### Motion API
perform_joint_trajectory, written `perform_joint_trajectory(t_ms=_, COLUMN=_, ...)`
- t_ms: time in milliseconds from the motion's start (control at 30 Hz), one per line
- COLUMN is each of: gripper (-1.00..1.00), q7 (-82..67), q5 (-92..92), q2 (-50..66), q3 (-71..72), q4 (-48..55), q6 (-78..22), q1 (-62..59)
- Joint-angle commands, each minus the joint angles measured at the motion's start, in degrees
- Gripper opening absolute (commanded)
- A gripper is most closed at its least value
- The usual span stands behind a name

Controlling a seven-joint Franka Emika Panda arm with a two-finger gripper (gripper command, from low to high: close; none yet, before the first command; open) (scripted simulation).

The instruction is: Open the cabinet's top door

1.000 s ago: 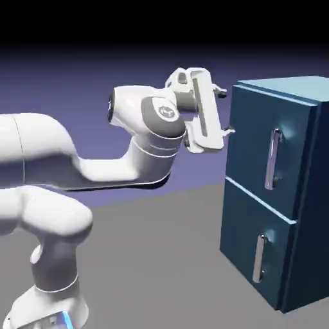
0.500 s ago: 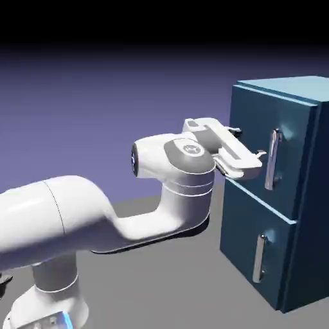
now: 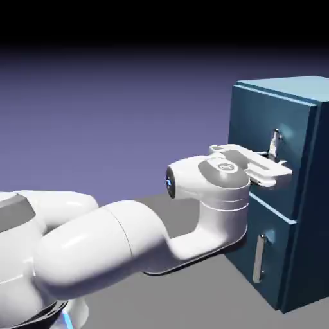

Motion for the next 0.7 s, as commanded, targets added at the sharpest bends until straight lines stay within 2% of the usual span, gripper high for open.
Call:
perform_joint_trajectory(t_ms=0, gripper=-1.00, q7=0.7, q5=0.1, q2=0.2, q3=0.9, q4=-2.1, q6=-2.1, q1=-1.6)
perform_joint_trajectory(t_ms=133, gripper=-1.00, q7=10.7, q5=-4.1, q2=6.0, q3=2.9, q4=-2.4, q6=-1.5, q1=-4.1)
perform_joint_trajectory(t_ms=267, gripper=-1.00, q7=16.0, q5=-2.6, q2=10.0, q3=8.3, q4=-8.9, q6=-7.7, q1=-11.2)
perform_joint_trajectory(t_ms=367, gripper=-1.00, q7=23.4, q5=-4.7, q2=14.8, q3=11.3, q4=-9.3, q6=-7.2, q1=-14.3)
perform_joint_trajectory(t_ms=667, gripper=-1.00, q7=41.1, q5=-3.5, q2=26.7, q3=28.2, q4=-14.6, q6=-9.8, q1=-31.2)
